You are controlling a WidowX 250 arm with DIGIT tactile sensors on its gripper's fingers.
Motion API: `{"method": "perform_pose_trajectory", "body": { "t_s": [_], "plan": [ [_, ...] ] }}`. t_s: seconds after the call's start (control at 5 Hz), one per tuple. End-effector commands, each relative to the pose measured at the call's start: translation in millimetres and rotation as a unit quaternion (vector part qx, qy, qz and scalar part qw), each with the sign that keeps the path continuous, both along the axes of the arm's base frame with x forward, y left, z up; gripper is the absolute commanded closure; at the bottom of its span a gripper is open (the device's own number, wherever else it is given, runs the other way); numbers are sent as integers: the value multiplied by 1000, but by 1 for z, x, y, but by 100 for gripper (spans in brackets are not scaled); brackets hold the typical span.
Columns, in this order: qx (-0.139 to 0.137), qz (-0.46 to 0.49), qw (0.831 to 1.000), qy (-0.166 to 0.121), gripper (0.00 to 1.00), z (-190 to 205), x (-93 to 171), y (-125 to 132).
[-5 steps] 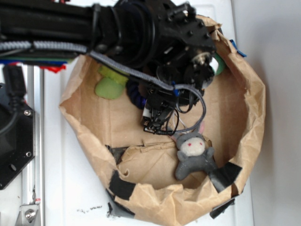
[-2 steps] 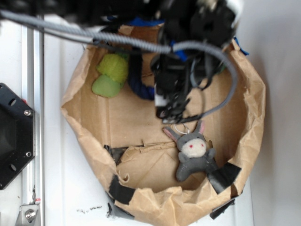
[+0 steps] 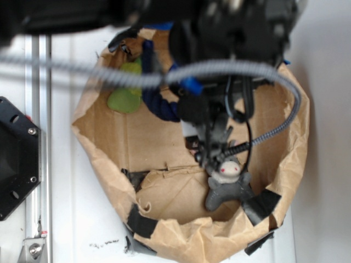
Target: Grab the blue rope.
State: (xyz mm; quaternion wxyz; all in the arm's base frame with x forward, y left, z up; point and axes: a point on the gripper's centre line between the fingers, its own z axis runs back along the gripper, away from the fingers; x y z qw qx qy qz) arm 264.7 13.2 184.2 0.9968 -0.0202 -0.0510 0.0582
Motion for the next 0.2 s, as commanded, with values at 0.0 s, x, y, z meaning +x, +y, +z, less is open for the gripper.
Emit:
{"method": "perform_pose_trajectory", "body": {
  "t_s": [0.0],
  "plan": [
    [16,1,1000,-27,100,11,1,-13]
  ]
}}
